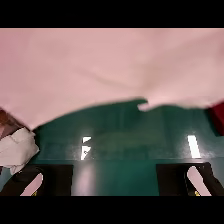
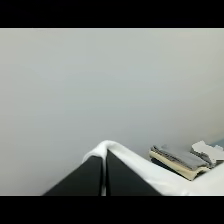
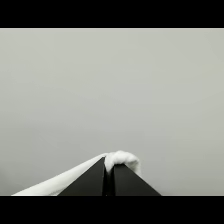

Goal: Fold the shirts.

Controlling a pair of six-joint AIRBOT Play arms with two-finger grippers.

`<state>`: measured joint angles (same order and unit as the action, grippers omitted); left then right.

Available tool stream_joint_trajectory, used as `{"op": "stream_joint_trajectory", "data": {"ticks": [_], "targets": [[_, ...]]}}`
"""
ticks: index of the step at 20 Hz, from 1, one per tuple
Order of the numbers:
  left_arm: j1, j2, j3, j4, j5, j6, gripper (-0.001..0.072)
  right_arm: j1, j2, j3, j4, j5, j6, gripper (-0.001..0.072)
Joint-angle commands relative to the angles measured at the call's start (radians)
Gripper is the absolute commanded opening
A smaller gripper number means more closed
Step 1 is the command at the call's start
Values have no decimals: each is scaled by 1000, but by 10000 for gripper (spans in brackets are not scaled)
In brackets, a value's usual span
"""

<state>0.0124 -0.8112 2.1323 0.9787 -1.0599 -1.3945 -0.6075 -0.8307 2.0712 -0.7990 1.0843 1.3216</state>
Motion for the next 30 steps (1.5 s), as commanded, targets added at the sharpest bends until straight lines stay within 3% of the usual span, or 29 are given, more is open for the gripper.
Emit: {"op": "stream_joint_trajectory", "data": {"ticks": [1, 5, 8, 10, 14, 19, 25, 30], "targets": [[0, 14, -74, 115, -87, -48, 24, -32, -29, 39, -92, 101, 100, 18], [0, -20, -338, 182, -191, -49, 25, -29, -201, 19, -91, 385, 176, 18], [0, -91, -546, 182, -196, -47, 25, 60, -320, -132, -112, 485, 180, 18], [0, -161, -661, 182, -194, -46, 25, 161, -397, -216, -219, 510, 181, 18], [0, -328, -758, 193, -137, -10, 25, 339, -541, -364, -386, 396, 180, 18], [0, -482, -758, 193, 73, 30, 25, 398, -671, -434, -389, 128, 180, 18], [0, -523, -757, 204, 335, 41, 25, 398, -713, -433, -390, -135, 150, 18], [1, -531, -758, 277, 299, 41, 25, 398, -719, -434, -429, -114, 83, 18]]}}
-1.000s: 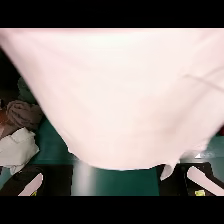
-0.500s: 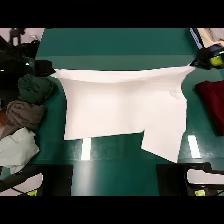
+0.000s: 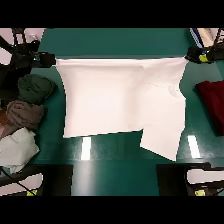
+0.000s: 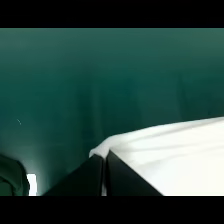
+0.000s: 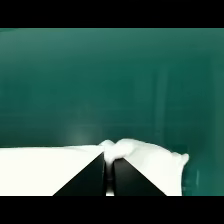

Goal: Fold the shirts.

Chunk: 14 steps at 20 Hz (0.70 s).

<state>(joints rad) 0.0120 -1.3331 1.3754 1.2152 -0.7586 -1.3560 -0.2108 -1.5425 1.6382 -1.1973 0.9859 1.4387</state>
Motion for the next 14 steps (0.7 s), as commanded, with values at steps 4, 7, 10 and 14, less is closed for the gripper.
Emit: {"op": "stream_joint_trajectory", "data": {"ticks": [4, 7, 10, 14], "targets": [[1, -53, -1, 40, -168, 2, 25, 2, -54, -1, -46, 107, -72, 17], [1, -92, -4, 42, -337, 2, 25, 1, -74, -4, -67, 188, -71, 17], [1, -97, -64, 41, -449, -3, 25, 1, -72, -71, -102, 261, -69, 16], [1, -97, -151, 42, -464, -6, 25, 1, -72, -158, -113, 274, -59, 19]]}}
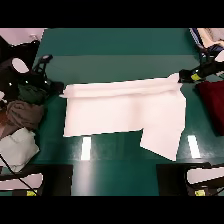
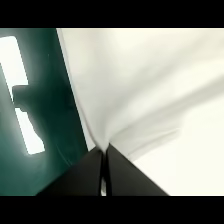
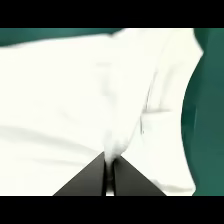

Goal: Fold the shirts.

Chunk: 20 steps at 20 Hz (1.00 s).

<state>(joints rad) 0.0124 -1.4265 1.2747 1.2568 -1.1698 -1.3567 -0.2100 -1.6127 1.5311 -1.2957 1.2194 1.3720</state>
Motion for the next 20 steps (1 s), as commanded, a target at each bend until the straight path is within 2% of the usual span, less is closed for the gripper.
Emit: {"op": "stream_joint_trajectory", "data": {"ticks": [1, 2, 3, 4, 5, 6, 11, 16, 20], "targets": [[1, -4, -64, 0, -53, -6, 26, 0, -2, -63, -14, 48, 8, 20], [1, -4, -69, 0, -54, -10, 27, 0, -2, -71, -14, 61, 8, 21], [1, -4, -69, 0, -53, -29, 184, -1, -2, -72, -14, 76, 8, 24], [1, -4, -69, 0, -54, -54, 497, -2, 0, -72, -14, 93, 8, 101], [1, -2, -69, 1, -63, -81, 539, -2, 5, -70, -14, 110, 8, 336], [1, 2, -69, 2, -77, -84, 539, -2, 9, -60, -15, 134, 8, 411], [1, 117, -128, 20, -162, -84, 539, -45, 122, -71, -13, 179, 7, 411], [1, 308, -441, -33, -108, -84, 539, -125, 275, -222, -4, 134, 7, 410], [1, 333, -617, -53, -40, -84, 539, -182, 327, -307, 87, 126, -18, 410]]}}
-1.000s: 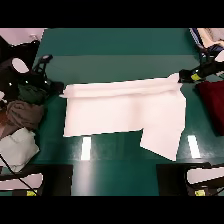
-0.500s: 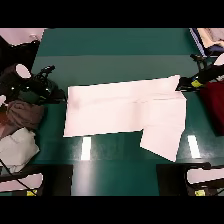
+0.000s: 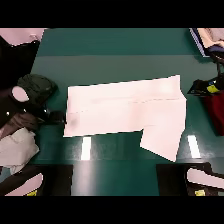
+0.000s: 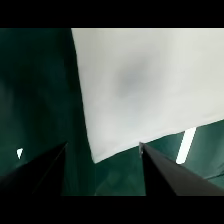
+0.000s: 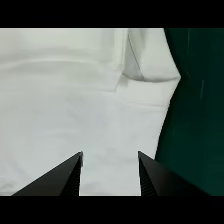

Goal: Fold the shirts.

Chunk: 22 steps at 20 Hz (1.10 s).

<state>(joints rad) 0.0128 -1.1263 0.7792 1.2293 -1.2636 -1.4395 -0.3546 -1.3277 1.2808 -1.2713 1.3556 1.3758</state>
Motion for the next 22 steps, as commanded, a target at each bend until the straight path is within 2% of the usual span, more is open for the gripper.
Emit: {"op": "stream_joint_trajectory", "data": {"ticks": [1, 4, 7, 8, 9, 10, 13, 16, 22], "targets": [[0, 34, -146, -44, 89, -2, 539, -47, 48, -68, 91, -9, -28, 410], [0, 32, -176, -139, 160, -1, 538, -45, 49, -69, 102, -1, -34, 410], [0, 32, -190, -134, 159, -2, 537, -26, 49, -69, 101, 3, -34, 410], [0, 32, -190, -138, 159, -3, 467, -26, 49, -69, 102, 8, -34, 409], [0, 32, -190, -153, 155, 0, 216, -27, 50, -69, 103, 18, -34, 408], [0, 33, -189, -165, 153, 1, 22, -27, 50, -69, 102, 40, -34, 408], [0, 33, -155, -177, 111, 15, 25, -55, 56, -82, 95, 166, -54, 408], [0, 35, -87, -176, 59, 47, 25, -129, 148, -239, 92, 148, -52, 408], [0, 35, 12, -180, 71, 59, 25, -226, 296, -589, 80, 111, -52, 407]]}}
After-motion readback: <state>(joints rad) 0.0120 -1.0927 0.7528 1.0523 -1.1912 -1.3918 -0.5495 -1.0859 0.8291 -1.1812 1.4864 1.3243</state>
